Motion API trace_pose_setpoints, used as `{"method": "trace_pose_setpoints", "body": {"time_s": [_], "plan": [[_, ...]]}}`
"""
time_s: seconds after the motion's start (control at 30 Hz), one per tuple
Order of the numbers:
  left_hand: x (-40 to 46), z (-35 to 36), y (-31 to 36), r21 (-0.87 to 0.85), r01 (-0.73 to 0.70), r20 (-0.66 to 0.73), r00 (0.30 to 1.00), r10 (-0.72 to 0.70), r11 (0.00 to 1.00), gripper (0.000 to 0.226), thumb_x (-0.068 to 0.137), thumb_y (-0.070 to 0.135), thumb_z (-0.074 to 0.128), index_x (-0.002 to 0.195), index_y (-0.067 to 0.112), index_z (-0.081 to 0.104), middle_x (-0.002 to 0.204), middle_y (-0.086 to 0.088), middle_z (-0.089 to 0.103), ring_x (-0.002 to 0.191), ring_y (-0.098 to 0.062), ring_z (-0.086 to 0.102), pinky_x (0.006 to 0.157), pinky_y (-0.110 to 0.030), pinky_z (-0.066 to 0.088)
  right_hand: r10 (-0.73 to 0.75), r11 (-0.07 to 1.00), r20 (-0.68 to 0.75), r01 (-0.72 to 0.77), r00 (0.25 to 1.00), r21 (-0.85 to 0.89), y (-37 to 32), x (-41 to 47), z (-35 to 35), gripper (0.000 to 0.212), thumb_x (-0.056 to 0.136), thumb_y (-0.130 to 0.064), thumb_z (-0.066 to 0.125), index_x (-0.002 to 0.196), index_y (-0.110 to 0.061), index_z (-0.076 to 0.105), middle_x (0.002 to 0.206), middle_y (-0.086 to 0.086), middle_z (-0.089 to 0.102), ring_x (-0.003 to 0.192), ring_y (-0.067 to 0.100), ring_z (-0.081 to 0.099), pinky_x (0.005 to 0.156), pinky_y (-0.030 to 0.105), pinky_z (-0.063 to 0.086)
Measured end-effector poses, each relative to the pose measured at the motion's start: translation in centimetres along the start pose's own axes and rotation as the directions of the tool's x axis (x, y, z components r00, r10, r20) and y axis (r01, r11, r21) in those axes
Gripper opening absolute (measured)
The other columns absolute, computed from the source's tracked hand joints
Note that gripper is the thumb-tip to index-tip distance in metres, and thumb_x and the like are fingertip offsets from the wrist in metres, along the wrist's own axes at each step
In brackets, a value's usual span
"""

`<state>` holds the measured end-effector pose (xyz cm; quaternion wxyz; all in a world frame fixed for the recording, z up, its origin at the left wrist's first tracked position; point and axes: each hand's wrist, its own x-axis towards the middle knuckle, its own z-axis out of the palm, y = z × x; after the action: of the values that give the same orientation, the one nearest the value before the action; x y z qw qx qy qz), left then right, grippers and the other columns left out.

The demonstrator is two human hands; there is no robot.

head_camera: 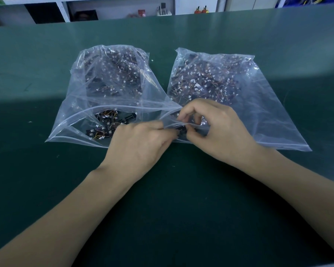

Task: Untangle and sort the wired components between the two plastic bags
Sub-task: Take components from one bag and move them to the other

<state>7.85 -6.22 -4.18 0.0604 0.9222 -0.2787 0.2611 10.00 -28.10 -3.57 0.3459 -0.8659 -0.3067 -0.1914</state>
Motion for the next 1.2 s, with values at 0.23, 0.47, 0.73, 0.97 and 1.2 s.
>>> {"method": "trace_pose_setpoints", "body": {"time_s": [0.23, 0.47, 0.73, 0.97, 1.2], "plan": [[-0.3, -0.8, 0.2, -0.201, 0.094, -0.029, 0.994, -0.102, 0.975, 0.011, 0.096, 0.033, 0.067, 0.091, 0.030, 0.077, 0.059, 0.020, 0.048, 0.056, -0.016, 0.054, 0.056, -0.033, 0.051, 0.015, 1.000, 0.008, -0.015, 1.000, 0.001, 0.0, -0.1, 0.0, 0.029, 0.082, -0.002, 0.070, 0.103, -0.020, 0.070, 0.096, -0.012, 0.068, 0.079, 0.018, 0.062, 0.074, 0.047, 0.056], [-0.6, -1.2, -2.9, -0.010, 0.421, -0.006, 0.907, -0.421, 0.907, 0.030, 0.094, 0.039, 0.057, 0.071, 0.020, 0.056, 0.062, 0.005, 0.057, 0.060, -0.025, 0.048, 0.063, -0.033, 0.034, 0.037, 0.999, 0.011, -0.037, 0.999, 0.002, 0.1, -0.1, 0.1, 0.029, 0.084, -0.004, 0.069, 0.104, -0.024, 0.070, 0.096, -0.013, 0.067, 0.082, 0.014, 0.063, 0.077, 0.045, 0.057], [-1.1, -2.1, -7.0, 0.260, 0.531, 0.088, 0.819, -0.568, 0.806, 0.040, 0.100, 0.052, 0.057, 0.115, 0.016, 0.068, 0.108, -0.014, 0.071, 0.100, -0.039, 0.067, 0.082, -0.047, 0.052, 0.032, 1.000, 0.011, -0.031, 0.999, -0.001, 0.2, -0.1, 0.1, 0.028, 0.084, -0.004, 0.070, 0.104, -0.024, 0.070, 0.097, -0.014, 0.067, 0.080, 0.014, 0.062, 0.076, 0.044, 0.057], [-1.1, -2.1, -7.3, 0.196, 0.547, 0.201, 0.790, -0.579, 0.814, 0.039, 0.100, 0.052, 0.057, 0.127, 0.027, 0.068, 0.117, -0.006, 0.072, 0.110, -0.036, 0.066, 0.090, -0.046, 0.051, 0.029, 1.000, 0.012, -0.029, 1.000, -0.004, 0.3, -0.2, 0.1, 0.028, 0.084, -0.006, 0.069, 0.104, -0.025, 0.069, 0.097, -0.015, 0.066, 0.081, 0.014, 0.061, 0.076, 0.045, 0.057], [-1.1, -1.6, -6.3, -0.031, 0.450, 0.128, 0.887, -0.443, 0.893, 0.023, 0.093, 0.045, 0.072, 0.108, 0.027, 0.073, 0.097, 0.005, 0.071, 0.092, -0.028, 0.067, 0.081, -0.043, 0.056, 0.025, 1.000, 0.007, -0.025, 1.000, -0.008, 0.3, -0.2, 0.1, 0.029, 0.084, -0.006, 0.069, 0.104, -0.028, 0.068, 0.096, -0.017, 0.065, 0.081, 0.014, 0.061, 0.075, 0.044, 0.057]]}}
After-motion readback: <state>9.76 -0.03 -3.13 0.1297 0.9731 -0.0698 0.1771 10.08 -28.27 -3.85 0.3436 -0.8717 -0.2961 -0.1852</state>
